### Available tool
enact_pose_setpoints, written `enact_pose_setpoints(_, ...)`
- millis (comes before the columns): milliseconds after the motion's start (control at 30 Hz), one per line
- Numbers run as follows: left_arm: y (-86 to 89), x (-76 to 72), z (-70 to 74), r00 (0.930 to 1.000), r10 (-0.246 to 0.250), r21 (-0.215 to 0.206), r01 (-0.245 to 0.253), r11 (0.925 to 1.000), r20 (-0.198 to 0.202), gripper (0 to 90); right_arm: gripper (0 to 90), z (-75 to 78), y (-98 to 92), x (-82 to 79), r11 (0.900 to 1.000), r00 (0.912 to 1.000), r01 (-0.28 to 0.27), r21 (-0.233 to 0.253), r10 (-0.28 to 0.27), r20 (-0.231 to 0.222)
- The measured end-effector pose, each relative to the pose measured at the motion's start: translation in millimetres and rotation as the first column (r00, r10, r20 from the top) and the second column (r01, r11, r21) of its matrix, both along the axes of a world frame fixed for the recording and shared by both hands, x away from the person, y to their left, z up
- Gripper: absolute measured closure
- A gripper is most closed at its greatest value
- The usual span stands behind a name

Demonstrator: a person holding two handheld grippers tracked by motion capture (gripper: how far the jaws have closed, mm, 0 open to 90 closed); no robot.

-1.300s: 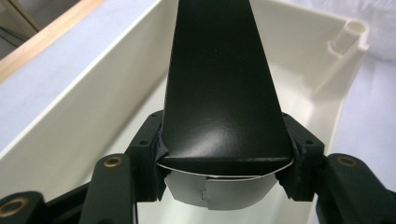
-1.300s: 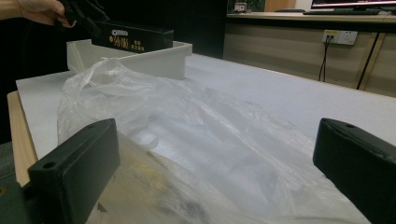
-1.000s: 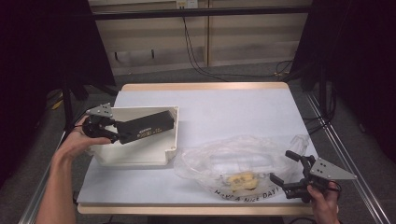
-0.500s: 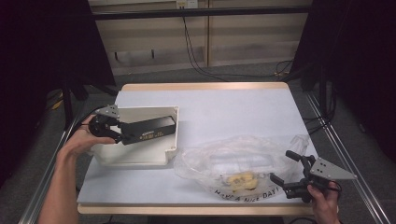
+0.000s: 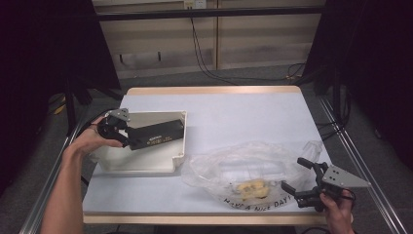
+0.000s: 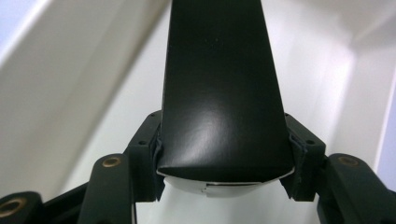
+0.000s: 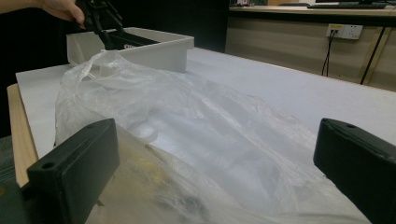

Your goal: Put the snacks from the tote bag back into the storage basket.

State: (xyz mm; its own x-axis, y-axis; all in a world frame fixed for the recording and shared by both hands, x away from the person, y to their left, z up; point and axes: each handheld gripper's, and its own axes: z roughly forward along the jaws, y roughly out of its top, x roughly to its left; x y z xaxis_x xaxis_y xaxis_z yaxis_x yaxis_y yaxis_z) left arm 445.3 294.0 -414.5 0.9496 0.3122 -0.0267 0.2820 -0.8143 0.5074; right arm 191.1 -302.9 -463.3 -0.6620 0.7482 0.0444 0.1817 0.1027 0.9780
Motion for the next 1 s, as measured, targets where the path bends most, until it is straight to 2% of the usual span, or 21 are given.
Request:
enact_pose_setpoints(33, -1.4, 1.6, -1.6, 1.0000, -0.003, 0.030, 0.003, 0.9995, 0.004, 42.6, 0.0, 0.0, -0.2, 0.0, 1.000, 1.0000, 0.004, -0.002, -0.004, -0.002)
enact_pose_setpoints(100, -4.4, 3.3, -4.9, 0.9997, -0.012, 0.067, 0.013, 0.9976, -0.020, 42.6, 0.0, 0.0, -0.5, -0.1, 1.000, 1.0000, 0.002, -0.003, -0.002, 0.001)
enact_pose_setpoints(200, -7.7, 7.1, -8.5, 0.9992, -0.020, 0.113, 0.024, 0.9933, -0.034, 42.5, 0.0, -0.3, -0.9, -0.2, 1.000, 1.0000, 0.001, -0.003, -0.001, 0.002)
enact_pose_setpoints(267, -8.3, 9.2, -9.9, 0.9987, -0.013, 0.131, 0.020, 0.9911, -0.049, 42.4, 0.0, -0.3, -0.9, 0.4, 1.000, 1.0000, 0.001, -0.005, -0.001, 0.001)
enact_pose_setpoints(400, -12.0, 12.9, -11.3, 0.9985, -0.011, 0.158, 0.020, 0.9872, -0.054, 42.1, 0.0, -0.6, 0.3, 0.8, 1.000, 1.0000, -0.003, -0.007, 0.003, -0.002)
enact_pose_setpoints(467, -13.8, 14.5, -13.4, 0.9978, 0.024, 0.164, -0.014, 0.9864, -0.061, 41.4, 0.0, -0.6, 0.1, 0.9, 1.000, 1.0000, -0.001, -0.008, 0.001, 0.001)
enact_pose_setpoints(500, -13.9, 16.7, -13.5, 0.9982, 0.026, 0.187, -0.015, 0.9822, -0.055, 40.7, 0.0, -0.5, -0.4, 0.9, 1.000, 1.0000, -0.005, -0.012, 0.005, 0.001)
enact_pose_setpoints(600, -14.4, 18.0, -17.2, 0.9953, 0.067, 0.199, -0.051, 0.9787, -0.071, 39.3, 0.0, -0.6, -0.4, 0.5, 1.000, 1.0000, -0.002, -0.008, 0.002, 0.001)
enact_pose_setpoints(733, -12.4, 21.1, -19.0, 0.9917, 0.112, 0.202, -0.097, 0.9745, -0.062, 37.4, 0.0, -0.9, -0.4, 0.4, 1.000, 1.0000, -0.004, -0.010, 0.004, -0.003)
enact_pose_setpoints(833, -13.3, 23.7, -19.1, 0.9921, 0.121, 0.211, -0.111, 0.9713, -0.035, 36.3, 0.0, -0.9, 0.1, 0.7, 1.000, 1.0000, -0.001, -0.013, 0.000, -0.002)
enact_pose_setpoints(1000, -18.7, 29.7, -18.6, 0.9930, 0.114, 0.238, -0.104, 0.9656, -0.030, 35.3, 0.0, -1.5, 1.1, 1.1, 1.000, 1.0000, -0.003, -0.022, 0.003, -0.005)
